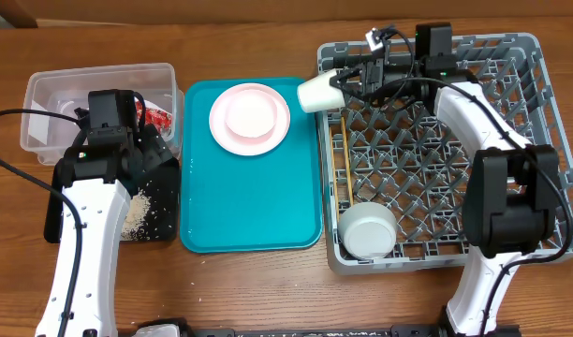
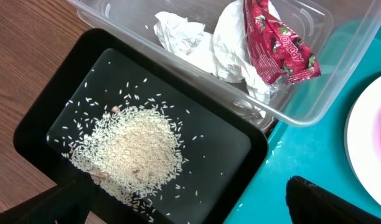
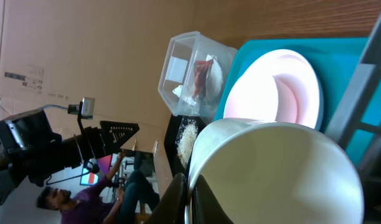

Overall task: Sort waste into correct bins and load items into the dishwasher
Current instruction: 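Carry the white cup right to the rack's upper left area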

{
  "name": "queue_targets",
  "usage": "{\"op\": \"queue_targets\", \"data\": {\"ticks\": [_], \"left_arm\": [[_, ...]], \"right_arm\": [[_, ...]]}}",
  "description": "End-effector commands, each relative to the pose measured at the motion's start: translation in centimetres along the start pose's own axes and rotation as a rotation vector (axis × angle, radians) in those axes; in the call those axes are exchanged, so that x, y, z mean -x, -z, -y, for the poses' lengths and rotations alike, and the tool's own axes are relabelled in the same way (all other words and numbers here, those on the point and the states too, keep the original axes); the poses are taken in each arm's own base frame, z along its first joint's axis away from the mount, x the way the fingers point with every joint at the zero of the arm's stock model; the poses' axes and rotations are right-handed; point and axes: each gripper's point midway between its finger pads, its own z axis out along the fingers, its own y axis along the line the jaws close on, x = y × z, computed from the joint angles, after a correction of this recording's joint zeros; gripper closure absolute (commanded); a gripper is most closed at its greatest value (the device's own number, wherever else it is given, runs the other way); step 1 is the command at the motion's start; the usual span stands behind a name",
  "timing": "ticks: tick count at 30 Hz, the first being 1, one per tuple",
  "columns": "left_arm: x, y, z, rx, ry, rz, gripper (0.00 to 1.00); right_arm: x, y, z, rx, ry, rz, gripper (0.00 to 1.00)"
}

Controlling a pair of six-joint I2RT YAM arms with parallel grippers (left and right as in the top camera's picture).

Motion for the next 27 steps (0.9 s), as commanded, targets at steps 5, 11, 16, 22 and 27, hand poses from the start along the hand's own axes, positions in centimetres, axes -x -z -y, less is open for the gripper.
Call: {"op": "queue_targets", "data": {"ticks": [5, 11, 16, 22, 27], "left_arm": [[0.5, 0.5, 0.1, -0.014, -0.002, 0.016, 0.0], [0.5, 0.5, 0.1, -0.014, -0.002, 0.016, 0.0], [0.5, 0.5, 0.1, -0.014, -0.002, 0.016, 0.0], [0.5, 0.5, 0.1, -0.014, -0.002, 0.016, 0.0], [0.5, 0.5, 0.1, -0.014, -0.002, 0.016, 0.0]], "right_arm": [[0.0, -0.1, 1.4, -0.058, -0.01, 0.02, 0.95], [-0.1, -0.2, 1.7, -0.059, 0.019, 0.017, 0.82], [-0.1, 0.2, 3.2, -0.121, -0.023, 0.03, 0.84], [0.0, 1.4, 3.9, -0.135, -0.047, 0.044, 0.96], [-0.6, 2.5, 5.7, -0.215, -0.067, 0.043, 0.96]]}}
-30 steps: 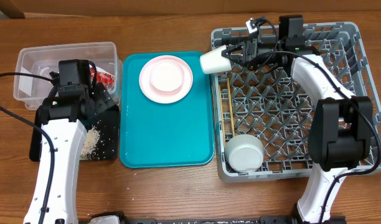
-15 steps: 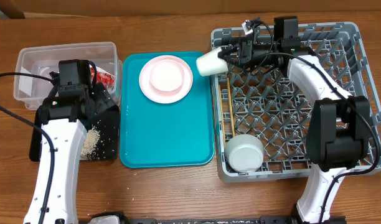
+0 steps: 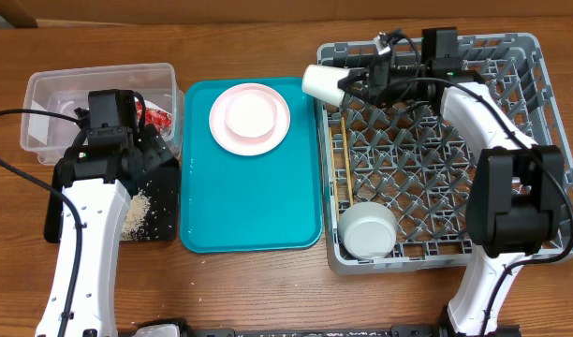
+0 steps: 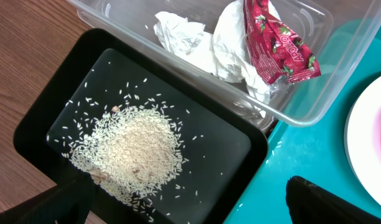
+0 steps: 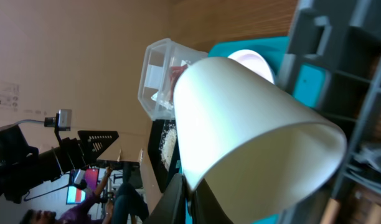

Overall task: Sort waste into correct bins and load items into the dishwasher
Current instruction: 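Carry the white cup right to the rack's upper left area, then lower the cup into the rack and open the right gripper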

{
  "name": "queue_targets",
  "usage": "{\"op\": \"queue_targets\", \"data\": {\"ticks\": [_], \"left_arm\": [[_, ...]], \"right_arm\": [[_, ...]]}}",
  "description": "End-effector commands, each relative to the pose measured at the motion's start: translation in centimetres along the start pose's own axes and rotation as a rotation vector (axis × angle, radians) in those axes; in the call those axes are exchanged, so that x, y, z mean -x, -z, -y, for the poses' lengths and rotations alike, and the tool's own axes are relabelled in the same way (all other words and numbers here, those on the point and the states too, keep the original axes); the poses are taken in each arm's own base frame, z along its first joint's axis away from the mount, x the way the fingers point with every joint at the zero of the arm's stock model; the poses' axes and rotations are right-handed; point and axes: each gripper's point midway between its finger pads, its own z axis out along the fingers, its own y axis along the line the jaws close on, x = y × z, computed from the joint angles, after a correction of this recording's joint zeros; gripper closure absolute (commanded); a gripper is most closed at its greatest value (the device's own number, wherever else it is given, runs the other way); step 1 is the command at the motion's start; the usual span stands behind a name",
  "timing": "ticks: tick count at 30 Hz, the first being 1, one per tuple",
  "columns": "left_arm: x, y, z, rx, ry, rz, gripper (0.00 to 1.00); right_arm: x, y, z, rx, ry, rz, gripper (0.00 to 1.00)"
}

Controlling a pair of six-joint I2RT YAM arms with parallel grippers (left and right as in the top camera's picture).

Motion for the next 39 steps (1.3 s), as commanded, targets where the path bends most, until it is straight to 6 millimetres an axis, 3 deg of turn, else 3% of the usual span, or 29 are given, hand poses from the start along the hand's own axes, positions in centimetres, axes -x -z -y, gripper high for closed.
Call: {"op": "queue_targets", "data": {"ticks": [1, 11, 22, 30, 34, 39], "left_arm": [[0.5, 0.5, 0.1, -0.014, -0.002, 0.016, 0.0], [0.5, 0.5, 0.1, -0.014, -0.002, 0.016, 0.0], [0.5, 0.5, 0.1, -0.014, -0.002, 0.016, 0.0], [0.5, 0.5, 0.1, -0.014, -0.002, 0.016, 0.0], [0.5, 0.5, 0.1, -0.013, -0.002, 0.016, 0.0], [0.5, 0.5, 0.1, -0.013, -0.002, 0.016, 0.0]], "right_arm": [[-0.4, 0.4, 3.3, -0.124, -0.01, 0.011, 0.96], [-1.6, 0.6, 4.5, -0.191, -0.027, -0.018, 0.96], [-4.7, 1.4, 6.2, -0.299, -0.191, -0.093, 0.96], [-5.7, 3.8, 7.5, -0.508, -0.224, -0.099, 0.96], [-5.2, 5.6, 6.8, -0.614, -0.188, -0.067, 0.96], [-3.6, 7.7, 3.4, -0.668, -0.092, 0.014, 0.96]]}}
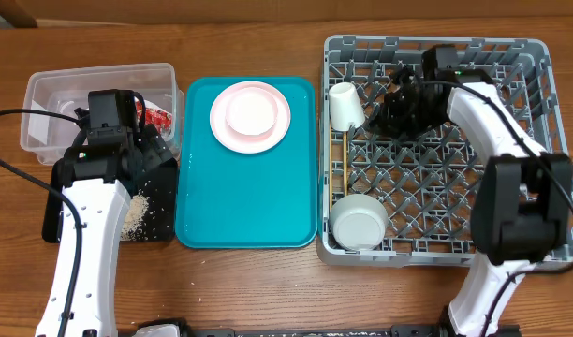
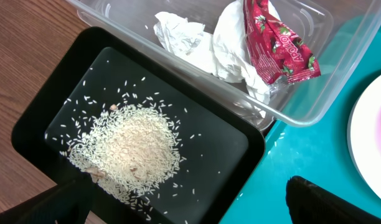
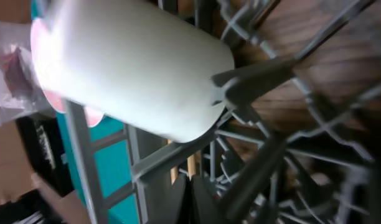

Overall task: Sort waste into correct bins and load items into the dishwasher
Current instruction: 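Lower the cup into the rack and open the right gripper, then move the right gripper left toward the pink plate on the teal tray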

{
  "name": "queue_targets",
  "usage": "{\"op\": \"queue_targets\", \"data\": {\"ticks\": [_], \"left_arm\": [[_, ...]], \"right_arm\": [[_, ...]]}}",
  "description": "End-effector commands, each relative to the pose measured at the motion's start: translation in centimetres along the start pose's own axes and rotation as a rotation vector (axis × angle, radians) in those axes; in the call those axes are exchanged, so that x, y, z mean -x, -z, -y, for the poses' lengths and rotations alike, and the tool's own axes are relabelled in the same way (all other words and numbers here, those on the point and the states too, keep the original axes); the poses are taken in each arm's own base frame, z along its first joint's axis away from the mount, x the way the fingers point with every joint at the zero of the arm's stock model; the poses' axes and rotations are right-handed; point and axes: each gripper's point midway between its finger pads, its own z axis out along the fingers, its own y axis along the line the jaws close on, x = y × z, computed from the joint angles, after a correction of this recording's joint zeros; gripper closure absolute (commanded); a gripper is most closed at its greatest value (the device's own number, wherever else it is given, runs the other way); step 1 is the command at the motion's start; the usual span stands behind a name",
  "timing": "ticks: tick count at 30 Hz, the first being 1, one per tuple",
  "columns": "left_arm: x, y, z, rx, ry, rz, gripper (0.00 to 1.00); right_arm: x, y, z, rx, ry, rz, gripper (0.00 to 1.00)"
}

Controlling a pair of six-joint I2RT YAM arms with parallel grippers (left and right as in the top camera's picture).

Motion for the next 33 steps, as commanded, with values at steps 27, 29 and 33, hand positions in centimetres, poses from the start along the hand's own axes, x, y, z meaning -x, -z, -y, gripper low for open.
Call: {"op": "queue_targets", "data": {"ticks": [27, 29, 33], "left_arm": [[0.5, 0.5, 0.1, -0.014, -0.002, 0.016, 0.0], [0.5, 0.5, 0.1, -0.013, -0.002, 0.016, 0.0], [0.5, 0.5, 0.1, -0.014, -0.002, 0.016, 0.0]], "right_arm": [[6.3, 1.5, -10.3, -0.417, 0.464, 0.532, 0.87], [6.4, 0.6, -9.8, -0.422, 0.461, 0.52, 0.82], [6.0, -0.9, -8.4, -0.445, 0.451, 0.47, 0.81]]}}
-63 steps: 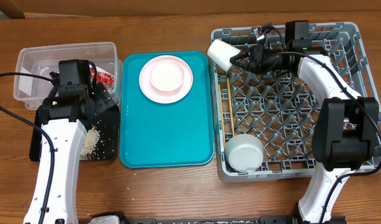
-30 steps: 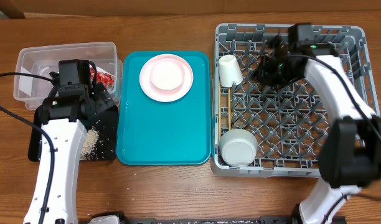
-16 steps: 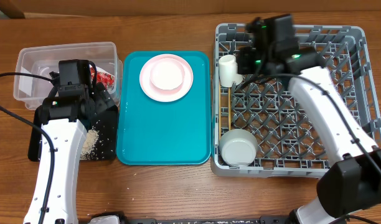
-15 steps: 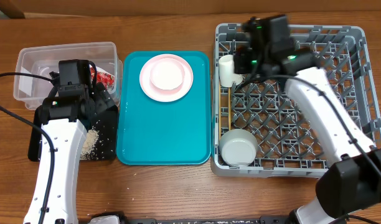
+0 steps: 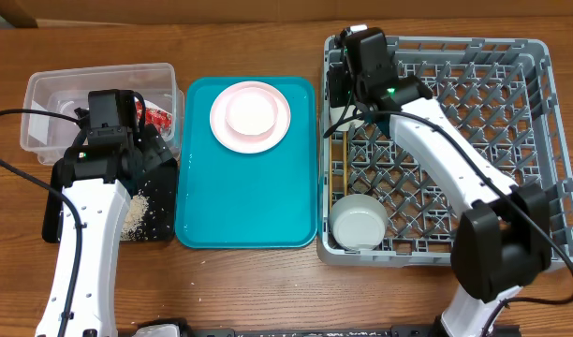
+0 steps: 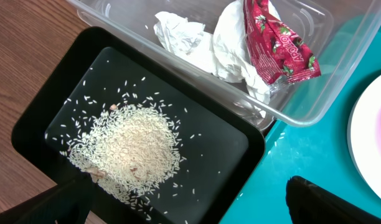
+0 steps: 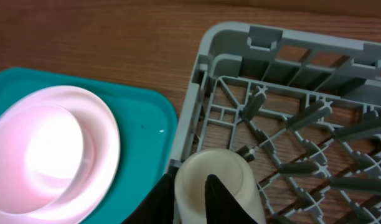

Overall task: Sort waste into correct bins and load items into the dishwasher
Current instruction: 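Move the right gripper left toward the pink plate on the teal tray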

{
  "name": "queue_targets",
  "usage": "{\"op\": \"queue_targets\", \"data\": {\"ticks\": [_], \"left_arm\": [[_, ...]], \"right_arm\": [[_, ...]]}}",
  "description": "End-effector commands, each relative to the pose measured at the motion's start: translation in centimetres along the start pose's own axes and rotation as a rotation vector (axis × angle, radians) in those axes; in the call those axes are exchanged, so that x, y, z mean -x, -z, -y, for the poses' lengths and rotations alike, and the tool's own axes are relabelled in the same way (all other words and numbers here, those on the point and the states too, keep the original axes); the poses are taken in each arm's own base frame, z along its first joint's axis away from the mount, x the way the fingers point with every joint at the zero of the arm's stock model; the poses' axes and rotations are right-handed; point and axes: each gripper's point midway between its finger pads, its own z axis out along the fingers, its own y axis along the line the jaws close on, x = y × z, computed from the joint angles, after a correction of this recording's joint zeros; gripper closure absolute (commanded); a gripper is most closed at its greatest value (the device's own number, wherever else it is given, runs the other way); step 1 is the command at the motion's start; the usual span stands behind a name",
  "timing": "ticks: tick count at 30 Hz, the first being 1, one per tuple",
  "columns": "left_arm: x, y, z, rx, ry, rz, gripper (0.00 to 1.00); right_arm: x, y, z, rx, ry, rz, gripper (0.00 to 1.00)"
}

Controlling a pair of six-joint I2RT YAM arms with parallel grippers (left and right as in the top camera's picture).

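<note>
A white cup (image 7: 218, 190) stands in the back left corner of the grey dish rack (image 5: 539, 140). In the overhead view only a sliver of the cup (image 5: 338, 112) shows. My right gripper (image 7: 190, 180) hangs just over the cup, jaws a little apart: one finger is by its left edge, the other over its top. In the overhead view the right gripper (image 5: 344, 92) points down. My left gripper (image 6: 190, 208) is wide open over a black tray of rice (image 6: 141, 149). A pink plate and bowl (image 5: 250, 114) sit on the teal tray (image 5: 249, 206).
A clear bin (image 5: 99, 80) holds crumpled tissues (image 6: 197, 43) and a red wrapper (image 6: 277, 43). A white bowl (image 5: 359, 223) rests in the rack's front left corner. A wooden stick (image 5: 345, 164) lies along the rack's left side.
My right gripper was right of the cup in the rack. Now it is at the rack's back left corner, pointing down over the cup. The left arm has not moved.
At first my right gripper was shut on the cup's rim over the gap between tray and rack. Then it held the cup a little farther back. Later the cup lay in the rack's left column, gripper beside it. Now the gripper is above the cup.
</note>
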Motion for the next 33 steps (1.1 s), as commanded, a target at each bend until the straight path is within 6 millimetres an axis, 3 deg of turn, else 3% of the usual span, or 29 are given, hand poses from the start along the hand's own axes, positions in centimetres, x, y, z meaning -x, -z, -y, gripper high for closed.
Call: {"op": "queue_targets", "data": {"ticks": [1, 10, 15, 27, 33], "left_arm": [[0.5, 0.5, 0.1, -0.014, -0.002, 0.016, 0.0], [0.5, 0.5, 0.1, -0.014, -0.002, 0.016, 0.0], [0.5, 0.5, 0.1, -0.014, -0.002, 0.016, 0.0], [0.5, 0.5, 0.1, -0.014, -0.002, 0.016, 0.0], [0.5, 0.5, 0.1, -0.014, -0.002, 0.016, 0.0]], "right_arm": [[-1.1, -0.9, 0.7, -0.033, 0.005, -0.039, 0.81], [-5.0, -0.3, 2.8, -0.136, 0.026, -0.198, 0.85], [-5.8, 0.0, 3.0, -0.146, 0.026, -0.231, 0.93], [-0.3, 0.6, 1.0, -0.069, 0.003, -0.013, 0.96], [0.2, 1.1, -5.0, 0.248, 0.012, -0.005, 0.96]]}}
